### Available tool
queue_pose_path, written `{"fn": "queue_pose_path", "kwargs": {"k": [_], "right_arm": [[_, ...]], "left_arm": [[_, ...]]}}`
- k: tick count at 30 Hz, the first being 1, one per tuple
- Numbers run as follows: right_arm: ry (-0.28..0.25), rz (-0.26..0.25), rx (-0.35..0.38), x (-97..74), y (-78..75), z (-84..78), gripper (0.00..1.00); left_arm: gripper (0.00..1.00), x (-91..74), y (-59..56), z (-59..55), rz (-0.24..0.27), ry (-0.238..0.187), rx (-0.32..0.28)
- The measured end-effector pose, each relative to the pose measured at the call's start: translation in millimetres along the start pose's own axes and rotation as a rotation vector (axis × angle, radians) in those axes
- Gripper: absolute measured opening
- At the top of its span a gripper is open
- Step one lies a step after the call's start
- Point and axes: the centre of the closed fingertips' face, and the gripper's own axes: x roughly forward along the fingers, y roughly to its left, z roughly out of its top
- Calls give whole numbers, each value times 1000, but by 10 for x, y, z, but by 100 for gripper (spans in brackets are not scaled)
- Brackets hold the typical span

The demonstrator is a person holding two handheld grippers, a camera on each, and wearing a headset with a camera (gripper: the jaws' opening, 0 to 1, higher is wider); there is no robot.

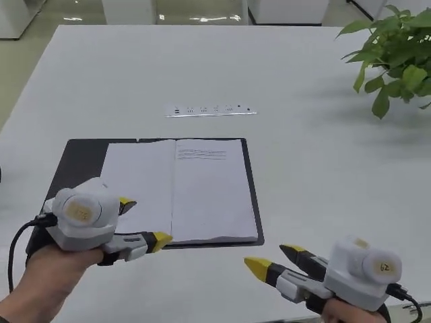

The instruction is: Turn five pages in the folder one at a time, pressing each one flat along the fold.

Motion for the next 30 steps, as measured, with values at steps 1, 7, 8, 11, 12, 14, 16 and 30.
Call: {"fn": "queue_pose_path", "kwargs": {"k": [1,7,8,11,12,14,16,30], "right_arm": [[2,1,-1,0,-8,-5,60],[-12,4,9,-9,-46,18,60],[-17,6,12,-8,-49,25,60],[-30,18,30,18,-40,20,63],[-24,18,29,38,-48,-3,63],[-12,17,28,60,-55,-31,63],[-5,22,27,63,-53,-35,63],[21,23,74,24,-150,-11,65]], "left_arm": [[60,37,-21,23,-5,-1,3],[60,192,-127,55,-32,10,1],[60,210,-151,51,-37,17,8],[60,289,-221,59,-54,28,27],[60,324,-254,64,-63,31,31],[60,387,-298,78,-72,39,45],[60,458,-329,104,-79,40,49],[60,1009,-543,309,-103,13,30]]}}
